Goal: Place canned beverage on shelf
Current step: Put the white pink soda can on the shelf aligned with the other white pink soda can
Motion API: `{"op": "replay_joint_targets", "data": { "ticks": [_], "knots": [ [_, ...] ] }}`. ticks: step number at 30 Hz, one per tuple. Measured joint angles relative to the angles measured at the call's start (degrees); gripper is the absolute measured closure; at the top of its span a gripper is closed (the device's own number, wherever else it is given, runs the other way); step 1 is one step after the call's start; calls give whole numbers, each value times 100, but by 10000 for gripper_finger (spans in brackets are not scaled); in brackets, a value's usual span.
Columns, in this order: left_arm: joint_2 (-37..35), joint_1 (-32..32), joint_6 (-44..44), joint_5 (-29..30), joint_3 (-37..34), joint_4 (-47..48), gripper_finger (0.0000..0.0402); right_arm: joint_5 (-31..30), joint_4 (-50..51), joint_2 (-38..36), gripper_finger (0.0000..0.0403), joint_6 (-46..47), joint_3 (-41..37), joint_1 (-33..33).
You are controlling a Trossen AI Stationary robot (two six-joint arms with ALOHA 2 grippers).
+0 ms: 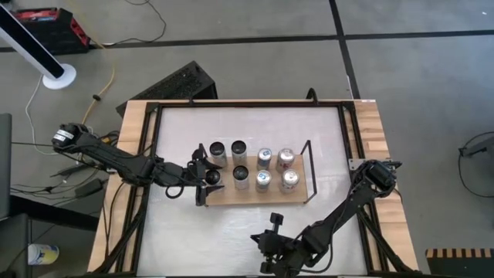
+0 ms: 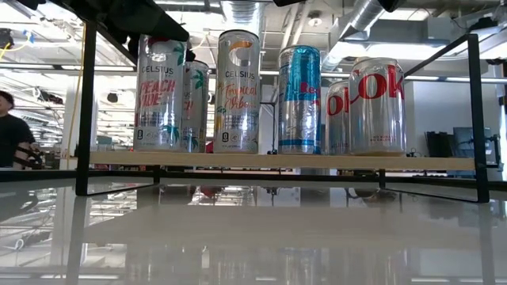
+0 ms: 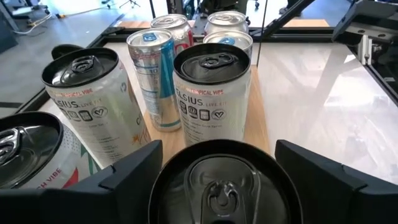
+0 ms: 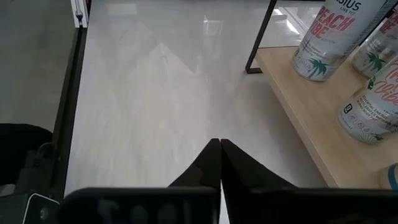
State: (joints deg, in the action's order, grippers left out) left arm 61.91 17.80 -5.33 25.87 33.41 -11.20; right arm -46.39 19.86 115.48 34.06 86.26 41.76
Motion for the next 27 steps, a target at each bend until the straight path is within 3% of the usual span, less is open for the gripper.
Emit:
{"op": "replay_joint_targets", "data": {
  "ticks": [4, 9, 18, 27],
  "knots": [
    [0, 0, 10, -32, 0, 4, 115, 4, 0, 0, 363, 0, 0, -30],
    [0, 0, 12, -144, 0, 11, 123, 4, -2, 0, 375, -2, 2, -66],
    [5, 0, 123, -166, -7, -56, 168, 4, -2, 0, 368, -4, 2, -83],
    [15, -35, 274, -175, -13, -301, 150, 4, 0, 0, 382, -7, 2, -103]
  ]
}}
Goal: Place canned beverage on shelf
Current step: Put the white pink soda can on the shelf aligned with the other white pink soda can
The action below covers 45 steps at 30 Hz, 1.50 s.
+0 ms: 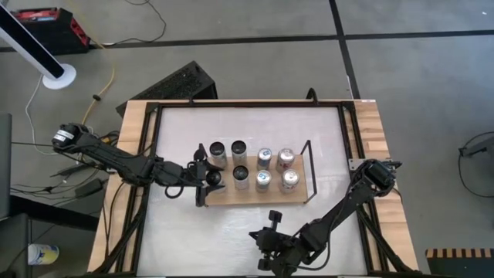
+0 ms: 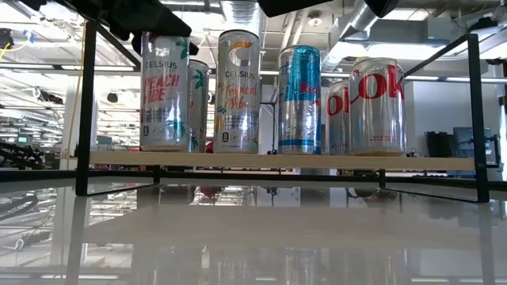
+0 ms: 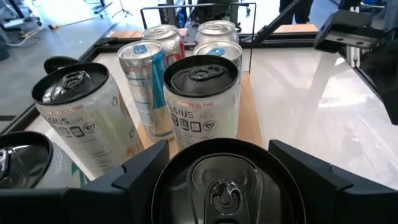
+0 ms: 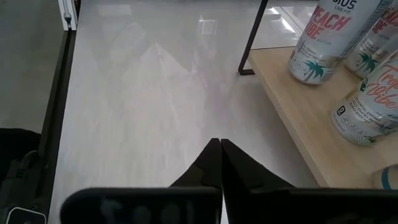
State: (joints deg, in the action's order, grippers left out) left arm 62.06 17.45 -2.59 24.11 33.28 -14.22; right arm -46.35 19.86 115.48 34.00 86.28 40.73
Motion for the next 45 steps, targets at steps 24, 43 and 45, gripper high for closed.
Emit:
{"op": "replay_joint_targets", "data": {
  "ticks": [24, 43, 45],
  "knots": [
    [-7, -15, 236, -286, 0, 0, 148, 2, 26, 0, 367, -14, 0, -1],
    [-9, -20, 290, -246, 2, 26, 148, 2, 28, 0, 366, 4, 0, -66],
    [-9, -20, 348, -249, 2, 26, 148, 2, 28, 0, 370, 4, 0, -79]
  ]
}}
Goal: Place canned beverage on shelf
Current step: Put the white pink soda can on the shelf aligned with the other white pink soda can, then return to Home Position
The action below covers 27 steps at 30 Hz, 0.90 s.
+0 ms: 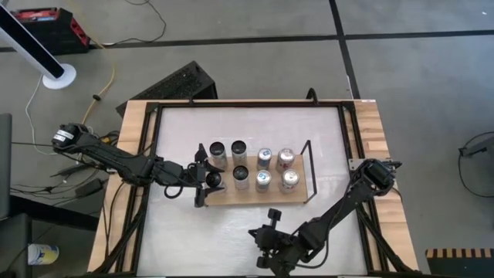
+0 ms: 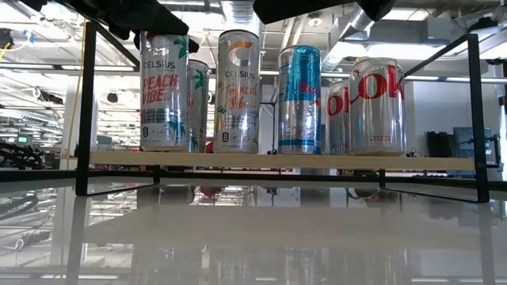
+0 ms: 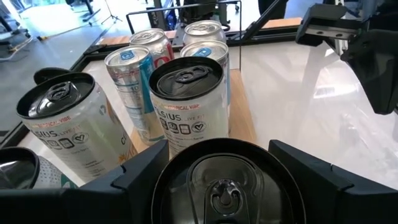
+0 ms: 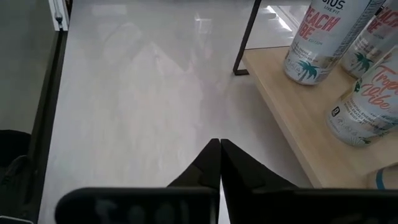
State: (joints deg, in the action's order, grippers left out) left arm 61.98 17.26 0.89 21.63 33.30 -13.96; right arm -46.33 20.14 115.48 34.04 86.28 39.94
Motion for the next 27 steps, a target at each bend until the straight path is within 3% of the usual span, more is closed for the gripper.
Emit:
{"op": "replay_joint_targets", "data": {
  "ticks": [12, 22, 27],
  "knots": [
    [-1, -34, 102, -44, 2, 0, 145, 0, 3, 0, 370, -2, 0, 2],
    [-18, -197, 159, -238, 24, -88, 84, 0, 19, 0, 379, -3, 0, 2],
    [-143, -139, 402, -294, 351, -51, 72, 0, 25, 0, 372, -2, 0, 2]
  ]
}}
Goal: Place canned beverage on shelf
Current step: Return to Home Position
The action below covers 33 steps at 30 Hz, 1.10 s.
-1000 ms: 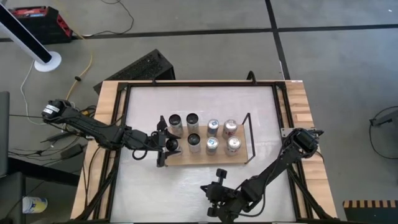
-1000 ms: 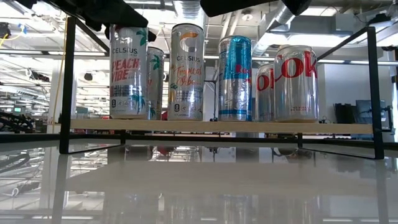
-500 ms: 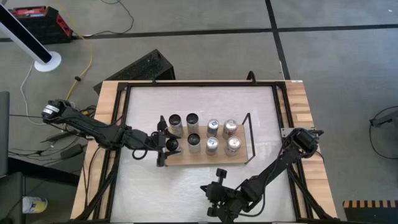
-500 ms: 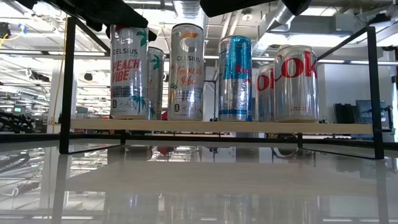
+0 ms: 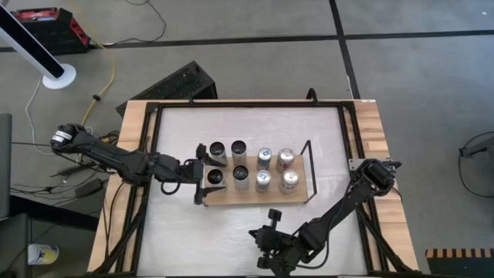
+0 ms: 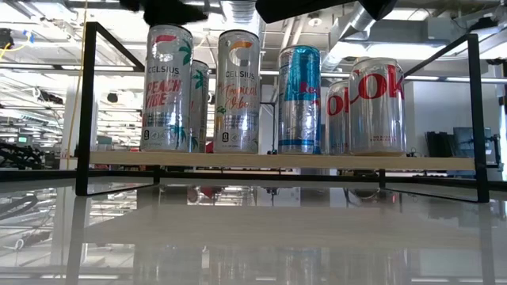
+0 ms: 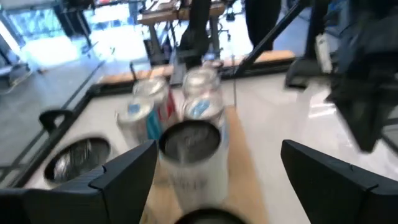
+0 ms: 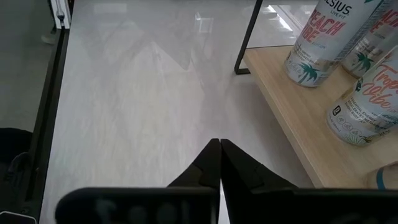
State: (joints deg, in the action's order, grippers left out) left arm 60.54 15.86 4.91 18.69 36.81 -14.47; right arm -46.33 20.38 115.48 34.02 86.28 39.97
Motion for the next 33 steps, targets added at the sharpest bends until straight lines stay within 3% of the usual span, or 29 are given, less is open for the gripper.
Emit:
{"op": "replay_joint_targets", "data": {
  "ticks": [11, 20, 24, 28, 33],
  "knots": [
    [-638, 384, -276, 201, 1050, 1717, 72, -110, 42, -161, 382, -517, -2, 122],
    [-1508, 767, -1066, 776, 1075, 3030, 72, -194, 751, -1173, 379, -1055, 4, 204],
    [-1673, 1109, -1274, 1063, 794, 3049, 72, -244, 1304, -1693, 381, -1053, -71, 211],
    [-1814, 1427, -1333, 1597, 349, 2918, 72, -285, 1060, -2451, 379, -957, -909, 234],
    [-2206, 1679, -1417, 1864, -184, 2690, 72, -165, -222, -3933, 380, -618, -2801, 201]
  ]
}}
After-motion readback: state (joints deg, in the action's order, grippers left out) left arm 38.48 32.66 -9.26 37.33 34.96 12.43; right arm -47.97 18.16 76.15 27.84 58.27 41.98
